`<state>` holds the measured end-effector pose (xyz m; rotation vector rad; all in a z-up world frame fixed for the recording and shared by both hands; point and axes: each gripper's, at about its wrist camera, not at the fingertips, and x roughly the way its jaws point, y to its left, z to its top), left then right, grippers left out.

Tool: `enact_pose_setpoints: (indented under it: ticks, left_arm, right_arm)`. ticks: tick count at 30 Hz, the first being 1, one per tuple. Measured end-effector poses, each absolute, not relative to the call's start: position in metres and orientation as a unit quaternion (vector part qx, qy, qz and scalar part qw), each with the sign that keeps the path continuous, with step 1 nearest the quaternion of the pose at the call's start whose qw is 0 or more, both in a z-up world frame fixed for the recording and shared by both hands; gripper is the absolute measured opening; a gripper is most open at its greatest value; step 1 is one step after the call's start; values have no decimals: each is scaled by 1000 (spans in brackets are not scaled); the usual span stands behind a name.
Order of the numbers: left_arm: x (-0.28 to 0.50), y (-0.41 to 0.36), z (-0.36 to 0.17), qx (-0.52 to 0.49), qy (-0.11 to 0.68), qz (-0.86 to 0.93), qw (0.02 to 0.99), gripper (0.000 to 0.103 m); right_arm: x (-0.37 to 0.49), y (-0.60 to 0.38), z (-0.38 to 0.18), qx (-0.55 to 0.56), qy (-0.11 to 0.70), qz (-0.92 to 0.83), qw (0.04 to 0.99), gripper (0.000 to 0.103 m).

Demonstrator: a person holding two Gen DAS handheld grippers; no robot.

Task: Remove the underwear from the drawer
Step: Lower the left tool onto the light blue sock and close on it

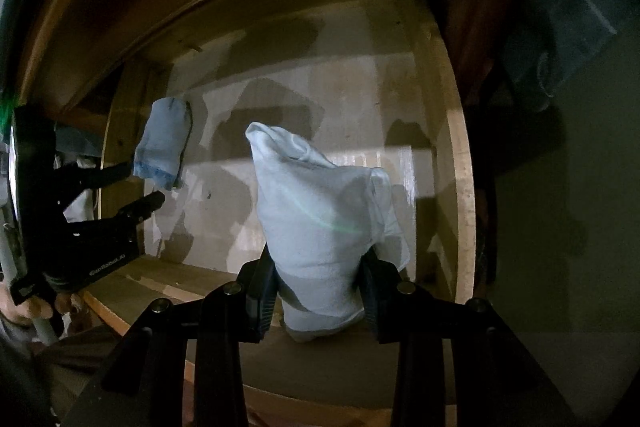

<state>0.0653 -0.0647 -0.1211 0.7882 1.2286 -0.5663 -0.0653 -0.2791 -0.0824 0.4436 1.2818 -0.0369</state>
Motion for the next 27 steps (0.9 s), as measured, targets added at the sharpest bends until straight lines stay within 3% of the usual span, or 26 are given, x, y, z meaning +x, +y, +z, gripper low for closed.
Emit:
enact_pose_setpoints:
  ticks: [11,18,24,26,27]
  left_arm:
    - [85,-63,-155,368,613,-230,660,57]
    - [104,-59,-165,306,665,-245,635,57]
    - [102,-64,-159,314,658,-245,639,56]
    - [100,-63,-159,304,662,-240,642,35]
    - [102,-62,-158,300,665,-237,641,18]
  right_arm:
    - [-64,-278,-84,203,597,-13,776,34]
    - [-65,-274,-84,194,601,-6,775,34]
    - [-64,-271,-85,193,605,-3,773,34]
    - [-65,-271,-85,191,605,-1,773,35]
    - [-66,-271,-85,191,606,-1,772,35]
